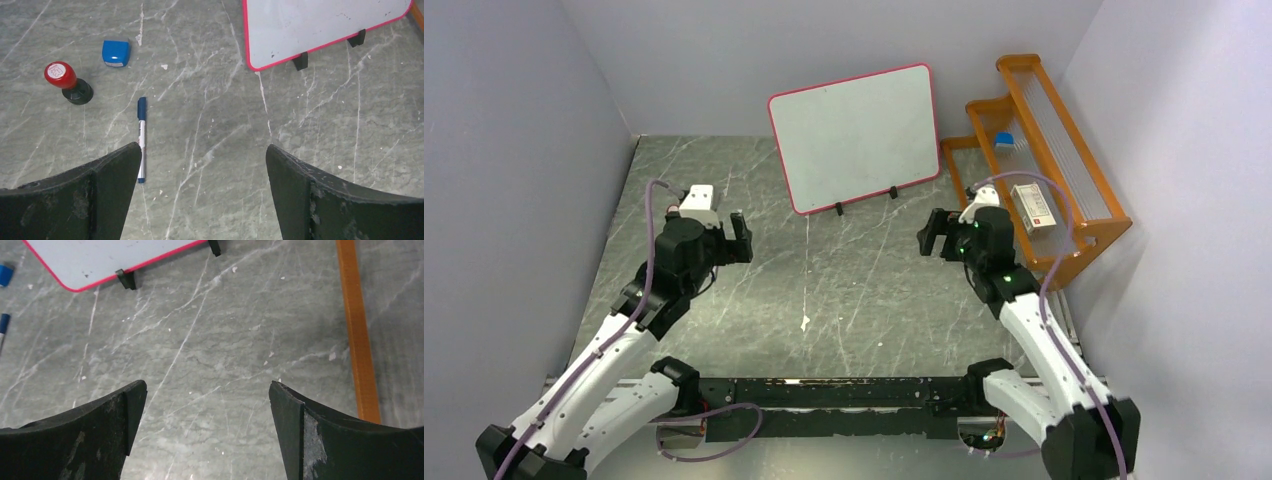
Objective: Write a sentence on the whiteboard
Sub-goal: Move the whiteboard stand to the center of the board.
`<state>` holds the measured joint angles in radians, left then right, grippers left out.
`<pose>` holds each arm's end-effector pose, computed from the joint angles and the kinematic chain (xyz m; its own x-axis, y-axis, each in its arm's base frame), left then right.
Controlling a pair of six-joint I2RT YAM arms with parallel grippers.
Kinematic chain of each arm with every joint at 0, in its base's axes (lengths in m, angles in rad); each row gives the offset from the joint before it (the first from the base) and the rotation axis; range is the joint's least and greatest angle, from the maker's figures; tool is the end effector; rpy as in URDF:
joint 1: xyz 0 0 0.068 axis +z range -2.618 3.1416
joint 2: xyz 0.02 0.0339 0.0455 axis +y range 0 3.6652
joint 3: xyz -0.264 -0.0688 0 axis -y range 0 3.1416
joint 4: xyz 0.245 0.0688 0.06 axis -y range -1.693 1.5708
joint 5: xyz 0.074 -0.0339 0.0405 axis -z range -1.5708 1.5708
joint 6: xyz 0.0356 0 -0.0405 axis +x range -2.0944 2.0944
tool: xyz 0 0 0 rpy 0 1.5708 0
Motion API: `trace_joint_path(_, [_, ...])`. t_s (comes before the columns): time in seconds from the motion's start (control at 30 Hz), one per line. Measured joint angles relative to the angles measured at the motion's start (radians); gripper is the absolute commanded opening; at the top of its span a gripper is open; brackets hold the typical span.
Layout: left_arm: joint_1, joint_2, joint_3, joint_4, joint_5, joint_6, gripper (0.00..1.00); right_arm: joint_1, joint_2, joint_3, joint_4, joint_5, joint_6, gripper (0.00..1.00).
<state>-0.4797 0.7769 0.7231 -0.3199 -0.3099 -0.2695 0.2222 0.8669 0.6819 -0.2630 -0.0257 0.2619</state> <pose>0.1648 -0.0735 0.3059 -0.3621 -0.0974 -0.9270 0.0947 0.9855 -0.1406 0.1947 0.0449 0.2812 -0.4710 0.1589 -0.8677 -0.1252 0.9616 0.2441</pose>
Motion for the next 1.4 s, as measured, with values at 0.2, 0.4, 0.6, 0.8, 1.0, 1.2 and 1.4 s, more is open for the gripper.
trace_joint_path(0.2, [0.0, -0.018, -0.002, -0.007, -0.013, 0.007, 0.98, 0.01, 0.254, 0.003, 0.161, -0.003, -0.046, 0.94])
trace_joint_path(0.4, [0.0, -0.047, -0.014, -0.025, -0.015, 0.008, 0.98, 0.045, 0.556, 0.097, 0.291, 0.02, -0.102, 0.89])
trace_joint_path(0.6, [0.0, -0.078, -0.017, -0.025, -0.019, 0.01, 0.98, 0.052, 0.831, 0.264, 0.394, 0.013, -0.149, 0.79])
trace_joint_path(0.8, [0.0, -0.096, -0.027, -0.021, -0.006, 0.015, 0.98, 0.053, 1.043, 0.441, 0.416, -0.002, -0.177, 0.72])
trace_joint_path(1.0, [0.0, -0.081, -0.027, -0.022, 0.007, 0.015, 0.98, 0.053, 1.189, 0.575, 0.408, -0.009, -0.197, 0.62])
trace_joint_path(1.2, [0.001, -0.08, -0.027, -0.021, 0.008, 0.016, 0.98, 0.053, 1.263, 0.672, 0.378, -0.009, -0.215, 0.49])
trace_joint_path(1.4, [0.014, -0.077, -0.027, -0.021, 0.026, 0.019, 0.95, 0.053, 1.293, 0.739, 0.336, -0.004, -0.237, 0.28])
